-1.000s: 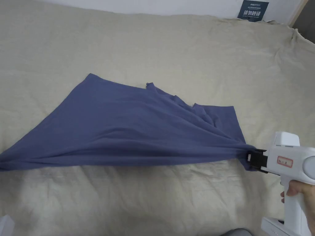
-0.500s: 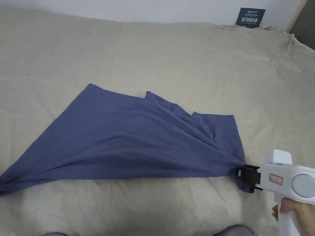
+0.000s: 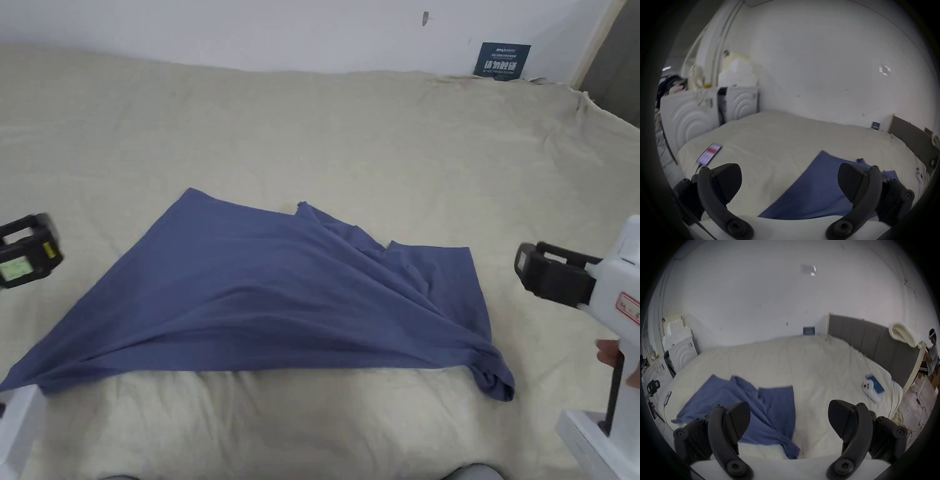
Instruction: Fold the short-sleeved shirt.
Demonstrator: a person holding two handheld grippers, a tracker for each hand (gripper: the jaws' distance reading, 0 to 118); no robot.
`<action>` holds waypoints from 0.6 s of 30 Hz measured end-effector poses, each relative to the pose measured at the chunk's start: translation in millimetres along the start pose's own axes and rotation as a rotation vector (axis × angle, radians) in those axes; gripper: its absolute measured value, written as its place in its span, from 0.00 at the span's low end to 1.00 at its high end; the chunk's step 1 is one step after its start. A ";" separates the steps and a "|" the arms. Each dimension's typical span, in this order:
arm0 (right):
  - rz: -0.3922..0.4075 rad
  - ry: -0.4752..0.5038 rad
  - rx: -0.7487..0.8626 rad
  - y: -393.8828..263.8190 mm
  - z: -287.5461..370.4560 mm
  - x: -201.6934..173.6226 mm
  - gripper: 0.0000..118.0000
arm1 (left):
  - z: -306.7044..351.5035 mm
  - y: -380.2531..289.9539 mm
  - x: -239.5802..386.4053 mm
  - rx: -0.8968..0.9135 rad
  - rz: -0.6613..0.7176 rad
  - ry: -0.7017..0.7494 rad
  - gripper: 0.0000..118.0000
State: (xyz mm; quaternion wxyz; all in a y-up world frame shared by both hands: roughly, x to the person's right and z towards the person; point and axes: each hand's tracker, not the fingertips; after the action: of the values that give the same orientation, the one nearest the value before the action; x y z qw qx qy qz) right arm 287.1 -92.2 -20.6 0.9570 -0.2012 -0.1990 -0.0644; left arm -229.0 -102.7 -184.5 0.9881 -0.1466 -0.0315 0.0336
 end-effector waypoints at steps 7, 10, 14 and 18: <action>0.036 0.018 0.137 -18.8 17.8 -39.8 0.85 | 4.1 -15.5 61.4 0.048 -0.058 -0.118 1.00; 0.032 0.038 0.147 -29.5 23.0 -51.4 0.85 | 7.5 -26.0 76.1 0.054 -0.075 -0.133 1.00; 0.025 0.040 0.146 -42.0 19.2 -55.4 0.84 | 9.2 -38.3 86.7 0.039 -0.072 -0.171 0.88; 0.027 0.065 0.154 -46.8 18.4 -60.8 0.67 | 10.1 -48.8 95.0 0.037 -0.101 -0.176 0.51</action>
State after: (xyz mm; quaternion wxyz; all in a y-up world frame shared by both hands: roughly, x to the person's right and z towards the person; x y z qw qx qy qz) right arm 215.6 -124.6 -13.1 0.9764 -0.1273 -0.1694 -0.0424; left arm -132.3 -139.2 -155.7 0.9845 -0.1232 -0.1249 -0.0027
